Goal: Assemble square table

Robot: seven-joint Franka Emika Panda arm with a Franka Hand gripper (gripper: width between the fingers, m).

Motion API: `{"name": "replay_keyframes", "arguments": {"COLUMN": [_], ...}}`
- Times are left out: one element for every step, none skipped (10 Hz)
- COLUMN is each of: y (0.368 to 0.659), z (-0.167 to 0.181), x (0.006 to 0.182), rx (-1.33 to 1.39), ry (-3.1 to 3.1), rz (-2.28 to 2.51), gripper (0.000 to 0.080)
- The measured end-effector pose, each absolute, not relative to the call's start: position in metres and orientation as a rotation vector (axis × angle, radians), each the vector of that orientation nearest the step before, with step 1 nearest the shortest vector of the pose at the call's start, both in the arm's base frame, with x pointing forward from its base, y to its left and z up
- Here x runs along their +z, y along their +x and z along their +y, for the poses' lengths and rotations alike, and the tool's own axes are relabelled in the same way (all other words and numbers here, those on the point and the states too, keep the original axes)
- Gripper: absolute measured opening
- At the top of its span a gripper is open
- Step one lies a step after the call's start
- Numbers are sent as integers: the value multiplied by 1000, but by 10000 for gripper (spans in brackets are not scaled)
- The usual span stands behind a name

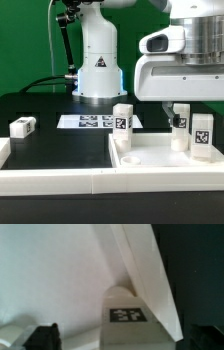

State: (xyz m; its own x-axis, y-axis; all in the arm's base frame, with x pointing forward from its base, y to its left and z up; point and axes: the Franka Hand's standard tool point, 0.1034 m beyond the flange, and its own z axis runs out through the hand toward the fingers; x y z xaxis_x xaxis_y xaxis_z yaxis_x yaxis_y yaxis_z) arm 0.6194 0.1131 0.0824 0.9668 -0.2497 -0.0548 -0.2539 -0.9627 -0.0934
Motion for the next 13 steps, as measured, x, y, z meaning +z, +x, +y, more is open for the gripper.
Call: {"name": "replay_keyframes", "arguments": {"y": [621,620,620,620,620,620,620,620,620,618,616,615,616], "z": [110,111,111,111,111,111,112,111,111,113,117,121,122], "x": [83,83,83,83,83,83,83,83,82,81,81,81,81], "rx": [61,62,62,61,62,65,72,77,83,94,102,116,112], "ry": [-3016,-3016,-3016,-3016,-3013,-3007,-2982,-2956,-2884,-2828,-2789,-2695,-2616], "rz": [387,385,385,386,410,448,594,710,923,1083,1186,1396,1533], "gripper": [649,559,376,290,290,290,290,290,290,290,290,290,290]}}
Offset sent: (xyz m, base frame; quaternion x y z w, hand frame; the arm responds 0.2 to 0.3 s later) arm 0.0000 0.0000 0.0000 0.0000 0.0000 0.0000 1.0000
